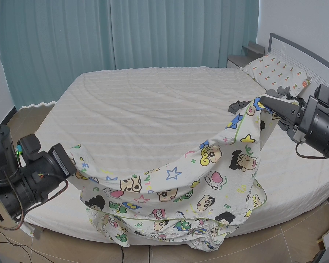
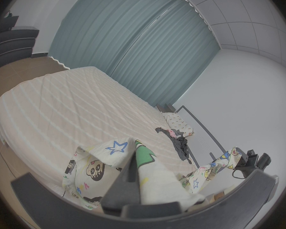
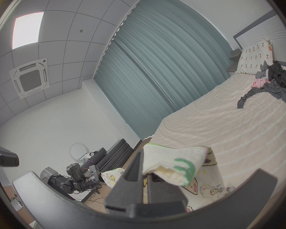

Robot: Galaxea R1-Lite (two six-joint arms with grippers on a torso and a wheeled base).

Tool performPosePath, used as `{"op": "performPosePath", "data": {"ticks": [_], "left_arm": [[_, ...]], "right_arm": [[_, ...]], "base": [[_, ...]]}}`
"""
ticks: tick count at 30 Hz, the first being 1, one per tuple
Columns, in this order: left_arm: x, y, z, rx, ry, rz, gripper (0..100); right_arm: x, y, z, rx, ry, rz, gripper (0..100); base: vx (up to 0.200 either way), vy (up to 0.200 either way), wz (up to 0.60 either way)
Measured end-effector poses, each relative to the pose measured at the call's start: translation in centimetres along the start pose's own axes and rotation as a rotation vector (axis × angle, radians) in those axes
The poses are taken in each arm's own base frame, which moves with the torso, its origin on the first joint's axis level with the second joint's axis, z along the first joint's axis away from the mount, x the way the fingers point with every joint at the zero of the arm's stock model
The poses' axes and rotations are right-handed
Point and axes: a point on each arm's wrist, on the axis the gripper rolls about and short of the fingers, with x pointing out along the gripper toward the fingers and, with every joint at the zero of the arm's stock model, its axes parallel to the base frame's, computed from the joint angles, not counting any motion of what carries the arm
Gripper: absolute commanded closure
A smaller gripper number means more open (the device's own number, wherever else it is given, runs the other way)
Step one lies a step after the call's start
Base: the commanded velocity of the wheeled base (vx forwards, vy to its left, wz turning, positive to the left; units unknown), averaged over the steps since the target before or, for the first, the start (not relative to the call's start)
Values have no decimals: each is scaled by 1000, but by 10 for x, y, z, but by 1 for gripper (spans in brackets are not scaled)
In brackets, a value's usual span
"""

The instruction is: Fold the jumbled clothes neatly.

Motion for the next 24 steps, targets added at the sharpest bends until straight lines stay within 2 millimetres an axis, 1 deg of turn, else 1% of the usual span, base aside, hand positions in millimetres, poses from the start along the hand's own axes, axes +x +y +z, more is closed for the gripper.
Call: {"op": "performPosePath", "data": {"ticks": [4,6,12,13,17,19,24], "left_arm": [[14,0,7,-1,-10,22,100],[28,0,10,5,-11,43,100],[60,2,17,14,-16,89,100],[63,2,17,14,-16,93,100],[86,8,19,14,-14,132,100],[93,11,20,13,-13,144,100],[113,19,21,10,-18,189,100]], "right_arm": [[8,-5,3,-6,-7,-20,100],[16,-11,5,-12,-9,-44,100],[36,-29,7,-49,-15,-113,100],[37,-30,7,-52,-16,-117,100],[55,-43,10,-64,-20,-154,100],[61,-47,10,-64,-21,-167,100],[85,-61,11,-65,-29,-195,100]], "base": [[200,0,0],[200,0,0],[200,0,0],[200,0,0],[200,0,0],[200,0,0],[200,0,0]]}}
